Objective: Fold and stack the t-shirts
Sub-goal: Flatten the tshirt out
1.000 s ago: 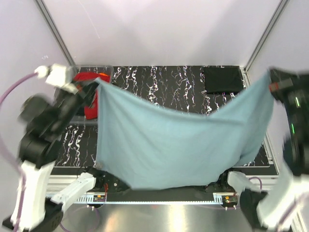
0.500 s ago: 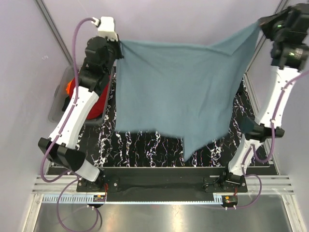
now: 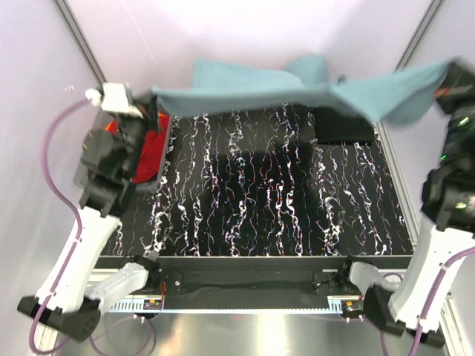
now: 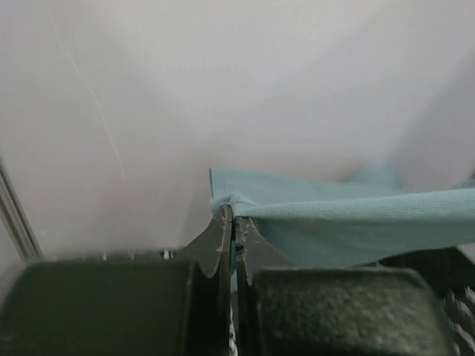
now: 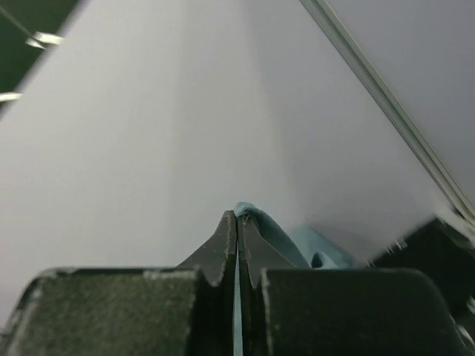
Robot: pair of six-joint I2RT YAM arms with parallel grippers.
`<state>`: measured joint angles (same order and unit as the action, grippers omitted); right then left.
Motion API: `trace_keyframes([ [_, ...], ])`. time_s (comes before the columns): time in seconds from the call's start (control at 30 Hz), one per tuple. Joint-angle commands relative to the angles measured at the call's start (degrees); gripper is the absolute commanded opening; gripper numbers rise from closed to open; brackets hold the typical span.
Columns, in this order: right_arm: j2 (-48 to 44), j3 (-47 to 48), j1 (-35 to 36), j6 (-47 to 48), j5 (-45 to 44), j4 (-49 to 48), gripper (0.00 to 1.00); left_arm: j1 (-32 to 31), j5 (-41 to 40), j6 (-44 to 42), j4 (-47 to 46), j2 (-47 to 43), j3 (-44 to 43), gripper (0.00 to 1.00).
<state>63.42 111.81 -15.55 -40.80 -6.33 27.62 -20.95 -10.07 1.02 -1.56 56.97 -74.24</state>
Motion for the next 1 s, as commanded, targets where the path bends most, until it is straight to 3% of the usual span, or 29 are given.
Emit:
trace_keyframes([
  [0.0,-4.16,-17.46,-0.27,-0.52,1.23,2.7,0.0,0.03,4.79,4.33,-0.73,-3.96,12.25,0.0],
  [0.17,-18.58,-40.57,-0.27,1.94,0.1,8.65,0.0,-0.14,6.19,10.75,7.53,-12.14,26.66,0.0],
  [0.37,-26.84,-53.34,-0.27,0.9,-2.64,21.75,0.0,-0.23,6.29,15.67,19.56,-15.75,34.42,0.0],
  [0.63,-26.15,-53.2,-0.27,1.07,-1.14,32.05,0.0,-0.14,9.01,20.07,33.28,-9.61,32.05,0.0],
  [0.83,-25.72,-50.46,-0.27,0.89,-0.44,37.41,0.0,-0.23,7.78,24.2,34.7,-8.02,32.58,0.0],
  [0.97,-26.85,-53.79,-0.27,1.59,0.35,40.58,0.0,-0.23,9.27,25.26,35.13,-6.0,32.93,0.0],
])
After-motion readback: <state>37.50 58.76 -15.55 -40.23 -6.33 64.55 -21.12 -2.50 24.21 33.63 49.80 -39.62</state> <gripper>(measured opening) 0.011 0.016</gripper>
